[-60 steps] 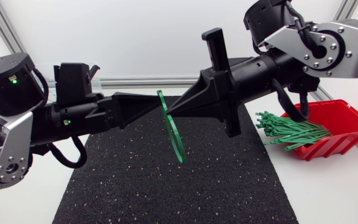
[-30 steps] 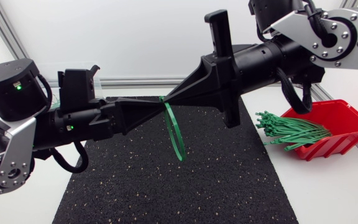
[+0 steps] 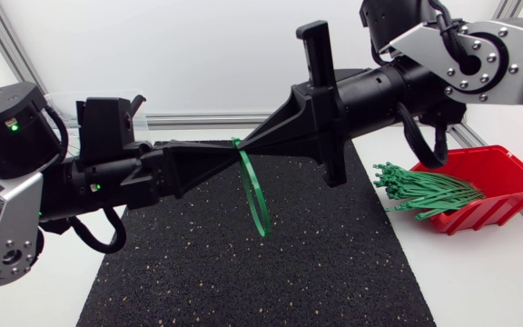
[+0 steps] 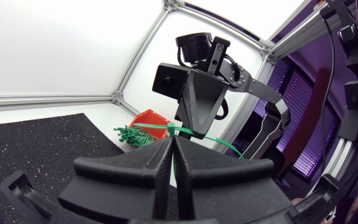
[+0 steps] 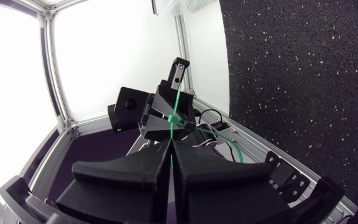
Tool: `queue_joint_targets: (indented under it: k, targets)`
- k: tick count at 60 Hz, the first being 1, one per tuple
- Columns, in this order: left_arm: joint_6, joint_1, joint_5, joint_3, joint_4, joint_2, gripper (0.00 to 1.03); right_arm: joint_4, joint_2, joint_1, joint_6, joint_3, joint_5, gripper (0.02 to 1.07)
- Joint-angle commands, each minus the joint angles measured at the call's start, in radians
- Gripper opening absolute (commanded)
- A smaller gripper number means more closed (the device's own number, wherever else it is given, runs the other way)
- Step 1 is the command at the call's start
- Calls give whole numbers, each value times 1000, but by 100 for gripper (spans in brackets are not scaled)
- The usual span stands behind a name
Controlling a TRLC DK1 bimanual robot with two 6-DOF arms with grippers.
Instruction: Take a green cable tie from the red box, thread the tail through the head to close it, then place it in the transparent bin on the left.
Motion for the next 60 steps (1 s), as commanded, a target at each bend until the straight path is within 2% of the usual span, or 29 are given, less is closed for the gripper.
queue_joint_targets:
  k: [1,60]
  targets:
    - [2,8,14,-16,14,-32,4,5,31,-21,17,-28,14,8]
    - [4,-41,-8,-42,-9,-123,4,47,216,5,19,67,24,8]
